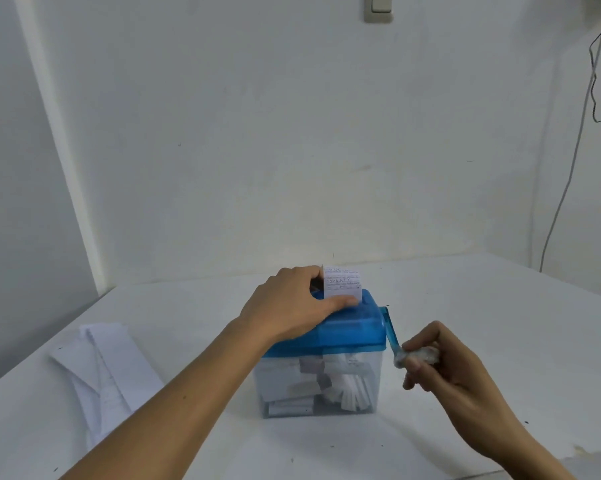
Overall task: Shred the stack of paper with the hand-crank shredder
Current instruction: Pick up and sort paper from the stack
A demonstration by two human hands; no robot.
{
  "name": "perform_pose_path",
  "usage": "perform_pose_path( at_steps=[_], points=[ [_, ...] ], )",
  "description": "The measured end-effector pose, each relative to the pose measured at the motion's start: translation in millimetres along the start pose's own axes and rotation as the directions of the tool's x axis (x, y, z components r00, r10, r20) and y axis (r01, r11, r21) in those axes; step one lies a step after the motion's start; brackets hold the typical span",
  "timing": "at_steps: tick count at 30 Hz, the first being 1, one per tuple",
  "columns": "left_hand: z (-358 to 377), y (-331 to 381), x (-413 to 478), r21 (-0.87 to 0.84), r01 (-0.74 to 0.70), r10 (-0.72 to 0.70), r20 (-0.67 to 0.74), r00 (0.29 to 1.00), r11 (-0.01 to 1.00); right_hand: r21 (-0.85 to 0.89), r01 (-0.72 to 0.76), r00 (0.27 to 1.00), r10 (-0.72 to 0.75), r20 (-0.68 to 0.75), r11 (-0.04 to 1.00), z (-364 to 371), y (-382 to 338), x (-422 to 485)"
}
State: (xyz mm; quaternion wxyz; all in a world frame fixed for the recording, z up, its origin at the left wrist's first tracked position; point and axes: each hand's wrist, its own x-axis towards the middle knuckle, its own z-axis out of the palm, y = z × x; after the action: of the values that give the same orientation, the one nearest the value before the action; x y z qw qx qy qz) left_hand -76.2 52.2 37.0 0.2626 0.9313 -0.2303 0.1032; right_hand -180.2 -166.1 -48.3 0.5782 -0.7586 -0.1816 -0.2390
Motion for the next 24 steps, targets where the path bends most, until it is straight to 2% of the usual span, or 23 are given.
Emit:
perform_pose_path(
  at_steps=[6,12,14,19,24],
  points=[
    [-2,3,-2,-0.033,0.002,-0.001,0.021,1.0,0.999,0.146,0.068,0.993,-0.053,-0.103,0.987,7,-20,35],
    [-2,5,1,0.003,-0.034,0.034,0.035,0.999,0.999,0.047,-0.026,0.993,0.031,-0.11,0.999,-3,-19,70],
    [-3,5,1,-0.015,-0.04,0.04,0.04,0.998,0.999,0.046,-0.073,0.987,0.079,-0.143,0.996,1,-16,89],
    [-2,2,-3,-0.048,-0.05,0.052,0.038,0.998,0.998,0.088,-0.319,0.935,0.328,-0.134,0.944,16,19,129],
    [0,3,-6,-0.051,-0.072,0.074,0.055,0.996,0.996,-0.032,-0.414,0.895,0.4,-0.196,0.91,29,54,113]
  ],
)
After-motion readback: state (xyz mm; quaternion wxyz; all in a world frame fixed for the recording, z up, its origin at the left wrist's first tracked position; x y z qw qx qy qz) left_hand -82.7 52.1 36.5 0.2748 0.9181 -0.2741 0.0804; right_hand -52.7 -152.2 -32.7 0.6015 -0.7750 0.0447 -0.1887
